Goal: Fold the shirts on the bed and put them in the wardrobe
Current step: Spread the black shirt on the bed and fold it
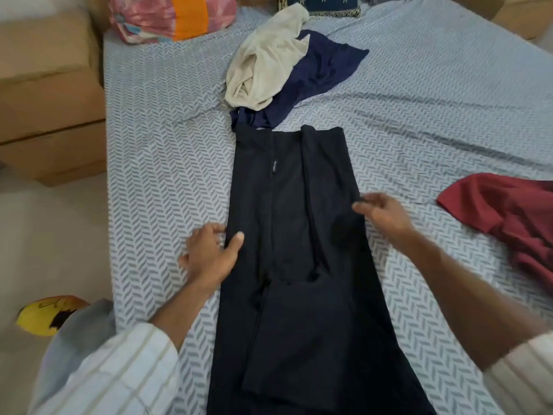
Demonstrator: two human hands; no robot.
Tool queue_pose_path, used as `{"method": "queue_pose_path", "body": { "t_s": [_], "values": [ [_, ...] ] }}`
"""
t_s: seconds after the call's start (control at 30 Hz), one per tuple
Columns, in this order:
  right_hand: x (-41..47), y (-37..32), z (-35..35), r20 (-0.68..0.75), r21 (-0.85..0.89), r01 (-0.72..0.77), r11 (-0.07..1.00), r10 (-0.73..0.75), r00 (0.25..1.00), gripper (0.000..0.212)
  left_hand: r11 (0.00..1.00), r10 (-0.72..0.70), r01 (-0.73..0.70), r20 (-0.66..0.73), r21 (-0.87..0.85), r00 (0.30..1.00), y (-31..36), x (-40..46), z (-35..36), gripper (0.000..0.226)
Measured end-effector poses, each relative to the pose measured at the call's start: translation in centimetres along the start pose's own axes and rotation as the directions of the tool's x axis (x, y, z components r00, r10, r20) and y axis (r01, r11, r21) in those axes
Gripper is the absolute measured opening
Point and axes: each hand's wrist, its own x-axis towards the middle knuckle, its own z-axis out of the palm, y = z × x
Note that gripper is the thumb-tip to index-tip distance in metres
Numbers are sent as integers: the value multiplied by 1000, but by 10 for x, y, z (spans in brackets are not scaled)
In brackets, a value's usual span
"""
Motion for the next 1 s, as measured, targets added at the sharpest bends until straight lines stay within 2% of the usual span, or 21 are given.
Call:
{"method": "queue_pose_path", "body": {
  "t_s": [0.13,0.23,0.33,0.47,0.57,0.67,0.7,0.8,0.87,1.0],
  "values": [
    [73,-33,11,51,74,-84,994,81,995,30,1000,23,-22,-7,18,1000,26,87,16,45],
    [116,-49,24,59,38,-127,991,125,990,45,999,50,-50,23,14,998,47,151,34,49],
    [147,-63,32,47,26,-104,994,102,994,28,999,19,-17,33,-39,999,72,194,44,55],
    [179,-72,32,60,24,-90,996,89,994,36,992,-59,65,59,-108,996,89,235,53,64],
    [195,-76,32,99,28,-93,995,90,991,43,935,-77,108,106,-339,991,100,260,53,49],
    [210,-81,35,80,88,-52,995,45,996,24,876,-49,105,129,-472,990,109,273,55,17],
    [212,-83,36,67,125,-39,991,31,997,16,860,-33,90,122,-502,992,111,275,55,14],
    [223,-83,39,9,214,8,977,-11,1000,8,852,-7,59,101,-519,995,112,279,55,19],
    [226,-81,40,-3,184,34,982,-34,999,12,875,16,41,113,-482,993,109,282,56,16],
    [222,-77,39,66,131,99,986,-108,992,12,882,95,-14,148,-472,984,104,281,52,11]
  ]
}}
